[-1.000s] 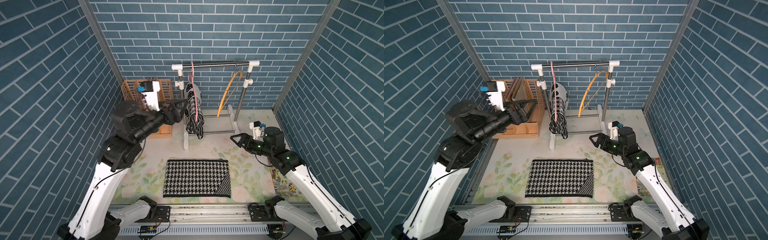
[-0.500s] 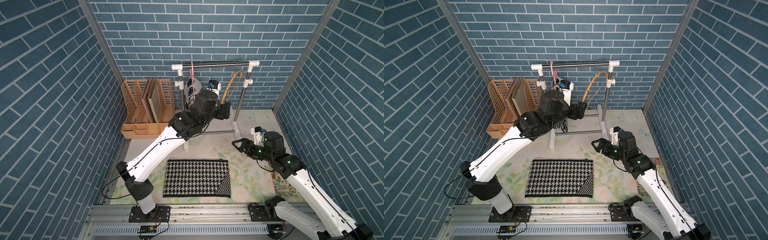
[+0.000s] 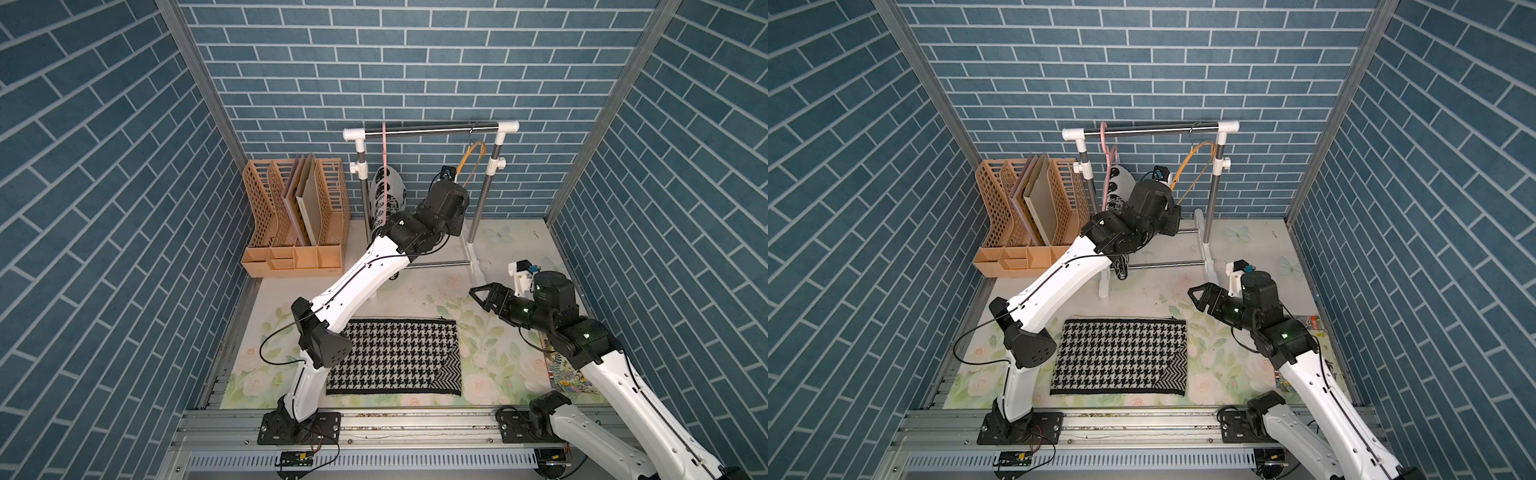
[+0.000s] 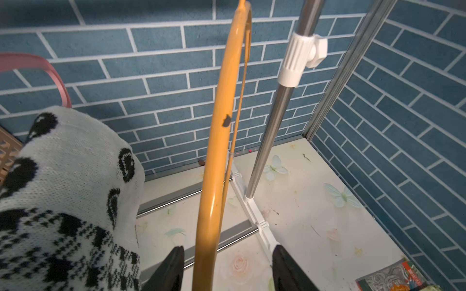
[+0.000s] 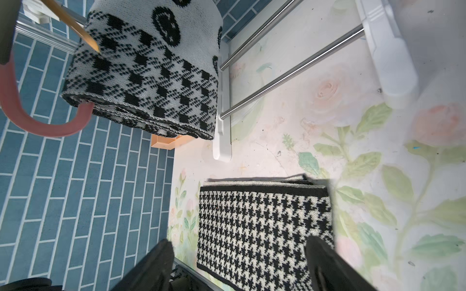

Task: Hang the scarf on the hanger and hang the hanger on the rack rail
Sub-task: Pick up the hanger from the clothesline.

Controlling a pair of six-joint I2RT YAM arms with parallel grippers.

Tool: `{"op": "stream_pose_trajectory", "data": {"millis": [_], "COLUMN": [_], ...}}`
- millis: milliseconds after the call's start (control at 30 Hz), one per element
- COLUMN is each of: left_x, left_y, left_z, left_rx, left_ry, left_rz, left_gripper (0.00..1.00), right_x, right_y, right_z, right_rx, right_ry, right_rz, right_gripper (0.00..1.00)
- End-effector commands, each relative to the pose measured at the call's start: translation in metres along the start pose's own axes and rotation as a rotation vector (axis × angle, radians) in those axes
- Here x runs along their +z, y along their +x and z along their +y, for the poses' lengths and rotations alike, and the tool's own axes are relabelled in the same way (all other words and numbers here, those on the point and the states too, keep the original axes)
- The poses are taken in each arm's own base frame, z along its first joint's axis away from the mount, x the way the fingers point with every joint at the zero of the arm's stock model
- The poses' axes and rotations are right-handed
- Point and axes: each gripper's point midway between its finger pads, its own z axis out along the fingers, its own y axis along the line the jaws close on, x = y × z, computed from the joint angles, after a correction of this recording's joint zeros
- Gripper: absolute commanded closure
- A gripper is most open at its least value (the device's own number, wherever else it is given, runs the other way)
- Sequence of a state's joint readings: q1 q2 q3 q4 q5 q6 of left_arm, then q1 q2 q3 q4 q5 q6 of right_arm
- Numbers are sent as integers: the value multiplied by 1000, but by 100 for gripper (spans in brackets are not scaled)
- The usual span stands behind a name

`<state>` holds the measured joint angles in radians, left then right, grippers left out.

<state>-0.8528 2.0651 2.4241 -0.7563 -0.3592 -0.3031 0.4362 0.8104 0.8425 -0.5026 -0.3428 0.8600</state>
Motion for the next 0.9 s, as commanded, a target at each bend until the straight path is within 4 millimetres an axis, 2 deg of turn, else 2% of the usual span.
{"op": "stream_pose_trajectory", "data": {"millis": [0, 133, 200, 333, 400, 433, 533, 600, 733, 767, 833, 867], "left_x": [-8, 2, 8, 14, 18, 20, 25, 27, 32, 32, 33, 32], "left_y": [-11, -6, -1, -2, -3, -2, 1, 1, 1, 1, 2, 3], "left_z": [13, 21, 23, 23, 23, 22, 22, 22, 20, 20, 22, 22], "left_rx": [-14, -32, -39, -52, -60, -64, -66, -73, -89, -89, -91, -90], "left_ry": [-32, -26, -12, 18, 35, 48, 54, 57, 88, 89, 80, 80], "left_rz": [-22, 8, 31, 36, 38, 42, 51, 51, 54, 57, 61, 63], "left_gripper": [60, 69, 71, 58, 58, 59, 73, 75, 62, 66, 82, 86], "right_x": [-2, -2, -2, -4, -5, -5, -7, -8, -7, -7, -8, -8], "right_y": [3, 3, 2, 1, 1, 2, 0, -1, -1, -2, -4, -4], "right_z": [-8, -6, -5, -3, -3, -4, -4, -3, -2, -2, 0, 1], "right_rx": [38, 52, 53, 52, 51, 52, 42, 39, 35, 30, 21, 19], "right_ry": [25, 13, 10, 5, 3, 3, 12, 12, 11, 13, 13, 13], "right_rz": [-5, -4, -6, -11, -14, -14, -27, -30, -23, -24, -26, -26], "right_gripper": [14, 14, 14, 14, 14, 14, 14, 14, 14, 14, 14, 14]}}
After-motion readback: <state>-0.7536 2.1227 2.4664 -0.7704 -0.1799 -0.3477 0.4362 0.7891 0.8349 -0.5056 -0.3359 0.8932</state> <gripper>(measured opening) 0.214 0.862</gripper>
